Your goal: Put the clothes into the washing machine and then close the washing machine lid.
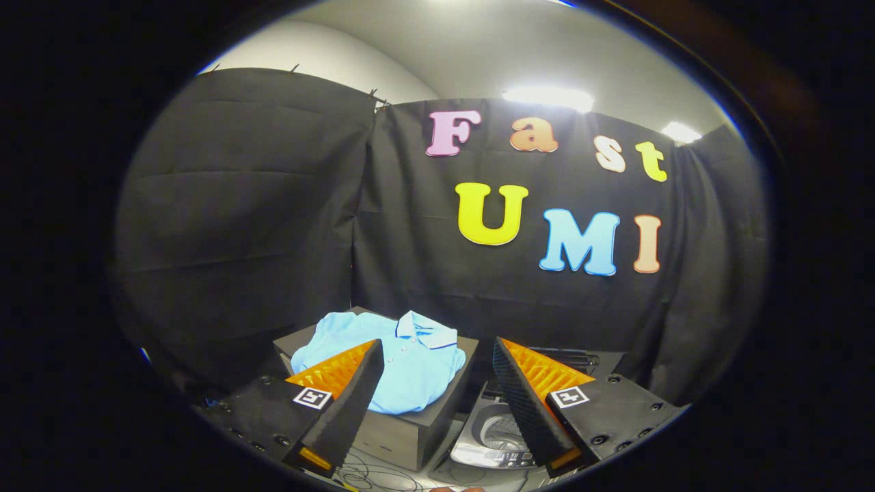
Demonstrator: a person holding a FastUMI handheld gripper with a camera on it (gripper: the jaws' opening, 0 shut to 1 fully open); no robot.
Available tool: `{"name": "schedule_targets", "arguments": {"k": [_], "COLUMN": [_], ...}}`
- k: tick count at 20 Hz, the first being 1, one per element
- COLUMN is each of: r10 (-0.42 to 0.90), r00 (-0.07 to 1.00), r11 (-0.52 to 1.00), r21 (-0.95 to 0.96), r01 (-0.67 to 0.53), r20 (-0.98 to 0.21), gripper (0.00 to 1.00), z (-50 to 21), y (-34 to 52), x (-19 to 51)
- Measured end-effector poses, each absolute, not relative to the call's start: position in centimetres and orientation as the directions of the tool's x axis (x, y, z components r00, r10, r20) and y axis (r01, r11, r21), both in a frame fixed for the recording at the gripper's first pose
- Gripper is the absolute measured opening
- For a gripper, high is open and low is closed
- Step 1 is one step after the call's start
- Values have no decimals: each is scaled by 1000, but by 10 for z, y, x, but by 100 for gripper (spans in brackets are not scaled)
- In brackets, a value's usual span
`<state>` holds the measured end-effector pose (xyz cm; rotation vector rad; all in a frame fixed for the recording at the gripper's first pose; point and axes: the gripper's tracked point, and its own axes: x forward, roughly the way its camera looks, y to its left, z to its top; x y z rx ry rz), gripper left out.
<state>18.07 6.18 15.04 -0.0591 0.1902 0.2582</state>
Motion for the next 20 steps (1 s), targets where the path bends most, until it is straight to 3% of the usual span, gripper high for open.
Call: {"name": "schedule_targets", "arguments": {"k": [8,20], "r10": [324,342], "r00": [899,844], "r11": [935,927], "r21": [-41,2], "r01": [-351,-374], "r20": [-294,-413], "gripper": [99,99], "z": [124,75], "y": [111,154], "x": [229,296]}}
